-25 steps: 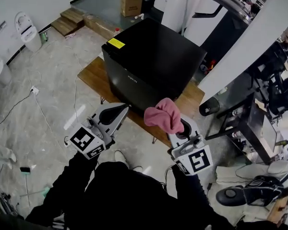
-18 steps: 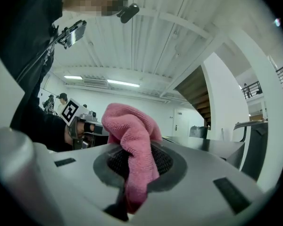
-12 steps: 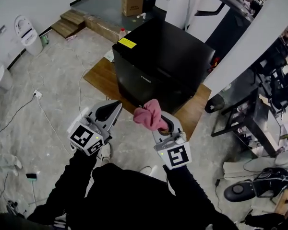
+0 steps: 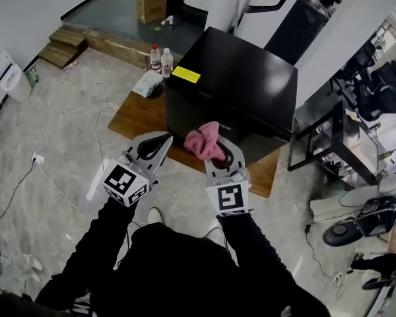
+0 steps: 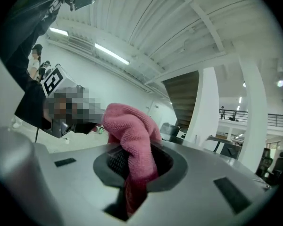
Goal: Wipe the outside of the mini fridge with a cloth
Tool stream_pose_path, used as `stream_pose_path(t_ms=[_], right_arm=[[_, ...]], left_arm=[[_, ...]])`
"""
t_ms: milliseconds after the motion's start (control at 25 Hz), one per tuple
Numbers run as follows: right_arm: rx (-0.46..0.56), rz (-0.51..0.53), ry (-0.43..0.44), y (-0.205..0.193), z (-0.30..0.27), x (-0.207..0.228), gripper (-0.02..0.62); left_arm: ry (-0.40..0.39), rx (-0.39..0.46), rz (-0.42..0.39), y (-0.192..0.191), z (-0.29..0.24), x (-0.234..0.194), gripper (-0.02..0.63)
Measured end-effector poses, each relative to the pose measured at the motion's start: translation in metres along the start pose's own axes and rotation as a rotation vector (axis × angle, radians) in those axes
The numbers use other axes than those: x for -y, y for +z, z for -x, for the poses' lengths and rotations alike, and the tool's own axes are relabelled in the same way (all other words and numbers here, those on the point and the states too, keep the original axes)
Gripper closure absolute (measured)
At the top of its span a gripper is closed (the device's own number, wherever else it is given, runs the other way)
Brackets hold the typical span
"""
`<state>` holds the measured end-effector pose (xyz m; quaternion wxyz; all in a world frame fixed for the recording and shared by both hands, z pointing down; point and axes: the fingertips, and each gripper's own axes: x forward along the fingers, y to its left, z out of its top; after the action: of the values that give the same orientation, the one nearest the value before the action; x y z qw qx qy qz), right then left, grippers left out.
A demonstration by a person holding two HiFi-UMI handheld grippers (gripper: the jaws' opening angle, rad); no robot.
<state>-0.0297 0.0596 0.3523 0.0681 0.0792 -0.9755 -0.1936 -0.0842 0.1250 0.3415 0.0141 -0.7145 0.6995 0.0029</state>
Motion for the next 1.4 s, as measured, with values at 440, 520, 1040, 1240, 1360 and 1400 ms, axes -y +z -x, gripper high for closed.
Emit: stream_pose_path(t_ms=[440,520,1040,1240,1360,1400], right_arm=[[-0.129,0.067,-0.2,-0.031,-0.092,-0.002,0.532],[-0.151,0.071,-0.22,-0.038,-0.102,0.001,0.534],[-0.204,0.118,-0.259,-0.096,-0.141,-0.016,0.535],[-0.239,0.111,-0.237,-0.127,-0.147,-0.028,0.535],[-0.271,0.1,-0.217,-0.15,-0.15,-0.036,0.535],[-0.281,0.098,-0.211,-0.158,-0.151,-0.039,0.535]], left_arm=[[-0.164,-0.005,-0.013,-0.033,-0.026,-0.055,0.6],[-0.172,-0.01,-0.006,-0.041,-0.028,-0.06,0.6],[-0.2,-0.03,0.003,-0.087,-0.045,-0.087,0.6],[-0.205,-0.051,0.005,-0.118,-0.054,-0.091,0.6],[-0.212,-0.065,0.011,-0.14,-0.058,-0.091,0.6],[-0.216,-0.07,0.015,-0.148,-0.06,-0.091,0.6]])
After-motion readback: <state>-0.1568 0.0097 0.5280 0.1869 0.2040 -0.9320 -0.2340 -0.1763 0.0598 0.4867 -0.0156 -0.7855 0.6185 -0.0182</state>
